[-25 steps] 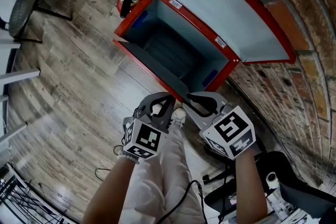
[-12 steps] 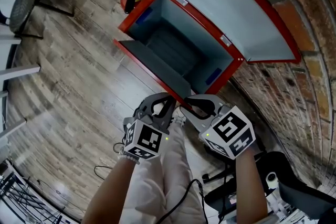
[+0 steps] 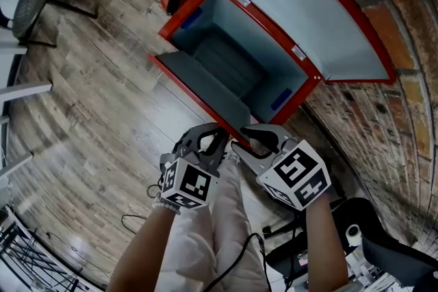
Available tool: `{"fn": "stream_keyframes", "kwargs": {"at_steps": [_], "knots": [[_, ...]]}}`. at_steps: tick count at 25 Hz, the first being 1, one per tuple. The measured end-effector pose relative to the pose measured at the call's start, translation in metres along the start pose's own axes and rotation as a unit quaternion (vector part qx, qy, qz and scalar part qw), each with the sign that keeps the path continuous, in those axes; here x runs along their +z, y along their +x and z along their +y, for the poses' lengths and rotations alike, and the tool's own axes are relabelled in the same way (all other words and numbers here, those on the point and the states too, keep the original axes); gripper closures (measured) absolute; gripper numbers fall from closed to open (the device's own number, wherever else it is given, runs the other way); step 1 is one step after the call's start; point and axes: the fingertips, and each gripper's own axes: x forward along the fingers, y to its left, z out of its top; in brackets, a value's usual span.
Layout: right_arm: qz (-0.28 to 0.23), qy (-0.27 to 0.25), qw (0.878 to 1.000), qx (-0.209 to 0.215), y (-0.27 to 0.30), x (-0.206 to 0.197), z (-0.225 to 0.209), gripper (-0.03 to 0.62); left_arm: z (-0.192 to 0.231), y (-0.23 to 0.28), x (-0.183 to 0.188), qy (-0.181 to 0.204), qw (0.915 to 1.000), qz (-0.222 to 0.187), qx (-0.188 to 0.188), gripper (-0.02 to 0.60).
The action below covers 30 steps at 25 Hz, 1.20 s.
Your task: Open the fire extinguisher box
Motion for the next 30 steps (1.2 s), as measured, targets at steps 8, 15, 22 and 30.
{"fn": "stream_keyframes", "kwargs": {"at_steps": [8, 15, 22, 30], "knots": [[0.027, 0.000, 1.000, 0.008, 0.021, -0.010, 0.014, 0.465, -0.003, -0.007, -0.014, 0.003, 1.0000, 0.008, -0.005, 0.583], [0.041, 0.019, 0.999, 0.025, 0.034, -0.021, 0.024, 0.503, -0.005, -0.014, -0.027, 0.003, 0.9998, 0.015, -0.009, 0.583], [0.028, 0.041, 0.997, 0.052, 0.044, -0.025, 0.033, 0.534, -0.006, -0.021, -0.040, -0.006, 0.9998, 0.020, -0.007, 0.583], [0.035, 0.052, 0.996, 0.067, 0.063, -0.037, 0.048, 0.538, -0.003, -0.040, -0.061, -0.018, 0.9994, 0.031, 0.000, 0.583]]}}
